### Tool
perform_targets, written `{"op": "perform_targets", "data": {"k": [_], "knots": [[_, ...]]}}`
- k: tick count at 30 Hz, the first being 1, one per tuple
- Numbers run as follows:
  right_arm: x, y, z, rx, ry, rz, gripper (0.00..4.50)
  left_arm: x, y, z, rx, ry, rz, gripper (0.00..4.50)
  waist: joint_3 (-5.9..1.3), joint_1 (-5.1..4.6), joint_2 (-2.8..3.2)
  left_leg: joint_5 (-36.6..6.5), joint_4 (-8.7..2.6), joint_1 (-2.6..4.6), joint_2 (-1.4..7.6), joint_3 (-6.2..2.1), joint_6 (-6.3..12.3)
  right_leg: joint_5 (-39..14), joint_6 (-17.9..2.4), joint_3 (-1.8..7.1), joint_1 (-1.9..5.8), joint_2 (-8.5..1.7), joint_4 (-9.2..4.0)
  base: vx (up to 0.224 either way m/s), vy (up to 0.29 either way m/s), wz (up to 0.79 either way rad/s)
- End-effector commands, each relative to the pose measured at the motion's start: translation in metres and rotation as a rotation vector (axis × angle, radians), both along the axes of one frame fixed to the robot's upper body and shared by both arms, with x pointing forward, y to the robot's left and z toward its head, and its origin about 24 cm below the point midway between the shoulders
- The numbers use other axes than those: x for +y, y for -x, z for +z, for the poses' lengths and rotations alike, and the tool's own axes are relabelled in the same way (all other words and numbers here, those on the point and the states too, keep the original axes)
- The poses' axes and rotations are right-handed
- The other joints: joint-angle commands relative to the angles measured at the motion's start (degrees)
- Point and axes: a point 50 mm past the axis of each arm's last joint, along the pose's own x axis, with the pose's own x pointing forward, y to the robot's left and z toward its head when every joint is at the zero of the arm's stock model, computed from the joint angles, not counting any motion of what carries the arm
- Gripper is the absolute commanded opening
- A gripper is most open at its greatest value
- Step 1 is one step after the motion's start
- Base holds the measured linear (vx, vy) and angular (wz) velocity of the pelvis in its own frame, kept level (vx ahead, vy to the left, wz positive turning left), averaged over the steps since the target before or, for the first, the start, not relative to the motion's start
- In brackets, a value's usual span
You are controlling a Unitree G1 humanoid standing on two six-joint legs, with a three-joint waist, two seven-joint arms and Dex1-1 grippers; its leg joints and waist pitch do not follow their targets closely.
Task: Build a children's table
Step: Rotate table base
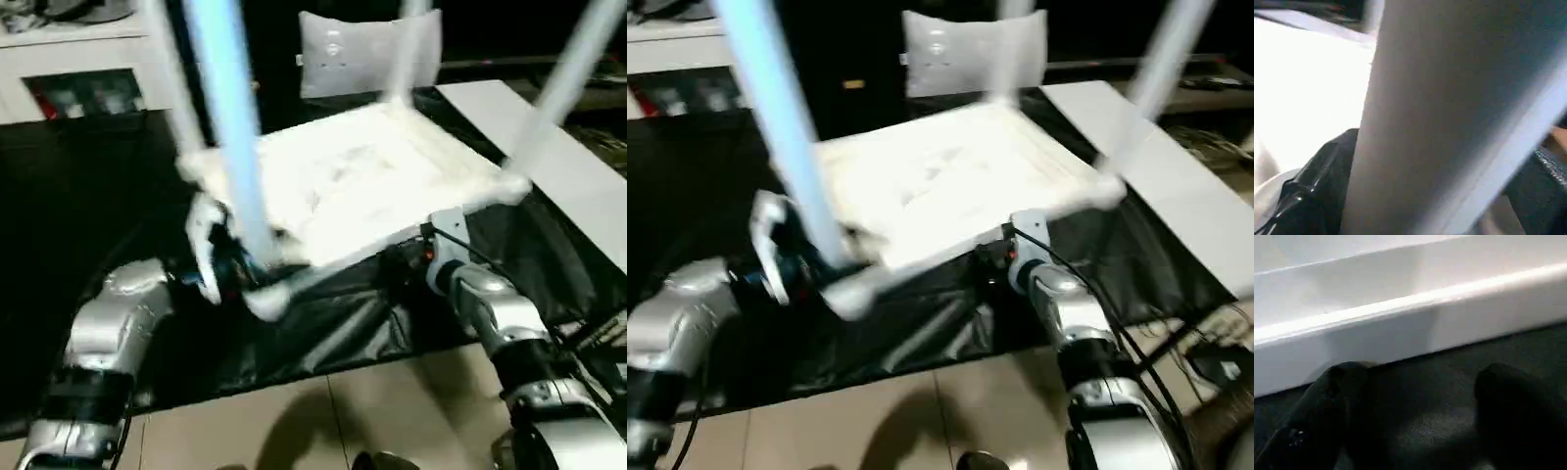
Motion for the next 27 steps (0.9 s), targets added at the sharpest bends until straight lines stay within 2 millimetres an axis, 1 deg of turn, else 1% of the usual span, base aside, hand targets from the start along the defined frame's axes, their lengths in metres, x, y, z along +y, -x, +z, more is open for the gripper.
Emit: {"op": "perform_targets", "data": {"k": [1, 2, 3, 4, 5, 6, 7, 9, 11, 12, 13, 14, 15, 16, 20, 21, 22, 24, 25, 27], "knots": [[0.018, -0.008, 0.013, -0.058, -0.016, 0.082, 4.5, -0.019, 0.008, 0.005, -0.014, 0.018, -0.109, 4.46, -4.05, 0.08, -0.59, -7.8, -4.48, -1.45, 0.79, 0.81, 2.38, -24.9, -7.6, 2.56, 4.89, -2.78, -4.34, 0.0, 0.0, 0.0], [0.023, -0.009, 0.013, -0.063, -0.012, 0.111, 4.5, -0.024, 0.01, 0.006, -0.02, 0.023, -0.13, 4.46, -4.02, -0.08, -0.82, -7.9, -4.36, -1.33, 0.62, 0.95, 2.49, -26.4, -6.7, 2.53, 4.75, -2.66, -4.69, 0.0, 0.0, 0.0], [0.027, -0.009, 0.013, -0.067, -0.011, 0.129, 4.5, -0.028, 0.012, 0.007, -0.022, 0.025, -0.143, 4.46, -4.02, -0.2, -0.81, -8.0, -4.3, -1.35, 0.56, 0.97, 2.55, -26.9, -6.5, 2.53, 4.74, -2.63, -4.72, 0.0, 0.0, 0.0], [0.031, -0.009, 0.013, -0.072, -0.012, 0.15, 4.5, -0.031, 0.014, 0.008, -0.016, 0.034, -0.163, 4.46, -4.15, -0.38, -0.89, -7.4, -4.29, -1.53, 0.59, 0.83, 2.68, -27.0, -6.2, 2.48, 4.9, -2.75, -4.64, 0.0, 0.0, 0.0], [0.031, -0.009, 0.013, -0.072, -0.012, 0.15, 4.5, -0.031, 0.014, 0.008, -0.016, 0.034, -0.163, 4.46, -4.11, -0.58, -0.86, -7.3, -4.29, -1.62, 0.58, 0.83, 2.72, -26.9, -6.1, 2.47, 4.89, -2.68, -4.67, 0.0, 0.0, 0.0], [0.037, -0.008, 0.012, -0.073, -0.015, 0.187, 4.5, -0.04, 0.017, 0.011, -0.01, 0.046, -0.197, 4.46, -4.13, -0.86, -0.88, -6.9, -4.22, -1.71, 0.52, 0.83, 3.04, -26.6, -5.9, 2.41, 4.9, -2.57, -4.74, 0.0, 0.0, 0.0], [0.039, -0.008, 0.012, -0.073, -0.016, 0.199, 4.5, -0.043, 0.018, 0.012, -0.01, 0.048, -0.205, 4.46, -4.23, -0.94, -0.88, -6.4, -4.12, -1.59, 0.6, 0.87, 3.17, -25.7, -6.3, 2.39, 4.83, -2.53, -4.61, 0.0, 0.0, 0.0], [0.045, -0.007, 0.011, -0.076, -0.012, 0.226, 4.5, -0.051, 0.021, 0.015, -0.017, 0.06, -0.227, 4.46, -4.29, -1.05, -0.87, -5.6, -4.01, -1.61, 0.57, 1.0, 3.56, -24.2, -7.0, 2.39, 4.82, -2.37, -4.46, 0.0, 0.0, 0.0], [0.048, -0.007, 0.01, -0.078, -0.011, 0.244, 4.5, -0.057, 0.023, 0.017, -0.017, 0.073, -0.246, 4.46, -4.37, -1.18, -0.83, -4.7, -3.94, -1.69, 0.77, 1.12, 3.57, -21.9, -8.3, 2.43, 4.84, -2.32, -4.15, 0.0, 0.0, 0.0], [0.052, -0.007, 0.01, -0.08, -0.01, 0.262, 4.5, -0.061, 0.025, 0.018, -0.015, 0.081, -0.257, 4.46, -4.36, -1.14, -0.79, -4.7, -3.96, -1.64, 0.79, 1.09, 3.51, -21.5, -8.6, 2.41, 4.83, -2.27, -4.09, 0.0, 0.0, 0.0], [0.055, -0.006, 0.01, -0.086, -0.014, 0.281, 4.5, -0.063, 0.025, 0.019, -0.015, 0.084, -0.258, 4.46, -4.48, -1.23, -0.67, -4.5, -3.96, -1.56, 0.92, 1.09, 3.49, -20.3, -9.2, 2.45, 4.84, -2.22, -3.88, 0.0, 0.0, 0.0], [0.057, -0.006, 0.011, -0.097, -0.021, 0.303, 4.5, -0.065, 0.025, 0.019, -0.016, 0.087, -0.259, 4.46, -4.39, -1.24, -0.71, -4.7, -3.91, -1.5, 0.9, 1.19, 3.65, -19.7, -9.6, 2.47, 4.8, -2.11, -3.97, 0.0, 0.0, 0.0], [0.058, -0.005, 0.011, -0.1, -0.024, 0.313, 4.5, -0.065, 0.025, 0.019, -0.015, 0.088, -0.26, 4.46, -4.36, -1.21, -0.71, -4.9, -3.92, -1.5, 0.89, 1.17, 3.69, -19.7, -9.6, 2.48, 4.86, -2.11, -3.98, 0.0, 0.0, 0.0], [0.066, -0.003, 0.013, -0.117, -0.05, 0.377, 4.5, -0.07, 0.024, 0.021, -0.014, 0.097, -0.262, 4.46, -4.35, -1.27, -0.72, -5.6, -3.92, -1.48, 0.89, 1.16, 3.84, -20.3, -9.5, 2.45, 4.96, -2.09, -4.06, 0.0, 0.0, 0.0], [0.076, 0.001, 0.01, -0.113, -0.057, 0.433, 4.5, -0.083, 0.021, 0.026, -0.035, 0.112, -0.271, 4.46, -4.32, -1.2, -0.82, -5.8, -3.91, -1.4, 0.88, 1.15, 4.02, -21.9, -8.9, 2.44, 4.91, -2.08, -4.34, 0.0, 0.0, 0.0], [0.076, 0.001, 0.01, -0.113, -0.057, 0.433, 4.5, -0.083, 0.021, 0.026, -0.035, 0.112, -0.271, 4.46, -4.3, -1.18, -0.66, -5.8, -3.9, -1.39, 0.84, 1.14, 4.03, -22.1, -8.8, 2.43, 4.88, -2.06, -4.4, 0.0, 0.0, 0.0], [0.076, 0.001, 0.009, -0.113, -0.054, 0.428, 4.5, -0.086, 0.02, 0.027, -0.041, 0.117, -0.268, 4.46, -4.31, -1.17, -0.76, -5.8, -3.93, -1.39, 0.84, 1.11, 4.0, -22.3, -8.7, 2.39, 4.92, -2.05, -4.43, 0.0, 0.0, 0.0], [0.075, 0.0, 0.009, -0.115, -0.048, 0.411, 4.5, -0.092, 0.016, 0.029, -0.067, 0.126, -0.245, 4.46, -4.33, -1.24, -0.54, -5.9, -3.86, -1.4, 0.76, 1.12, 3.95, -22.7, -8.4, 2.34, 4.93, -2.03, -4.57, 0.0, 0.0, 0.0], [0.075, 0.0, 0.009, -0.117, -0.046, 0.405, 4.5, -0.094, 0.015, 0.03, -0.073, 0.127, -0.239, 4.46, -4.31, -1.28, -0.59, -6.0, -3.83, -1.34, 0.72, 1.16, 3.97, -22.9, -8.2, 2.3, 4.84, -1.91, -4.76, 0.0, 0.0, 0.0], [0.069, -0.003, 0.008, -0.116, -0.027, 0.364, 4.5, -0.095, 0.009, 0.029, -0.095, 0.114, -0.193, 4.46, -4.44, -1.25, -0.64, -5.9, -3.88, -1.32, 0.84, 1.04, 4.0, -22.6, -8.1, 2.29, 4.91, -1.96, -4.59, 0.0, 0.0, 0.0]]}}
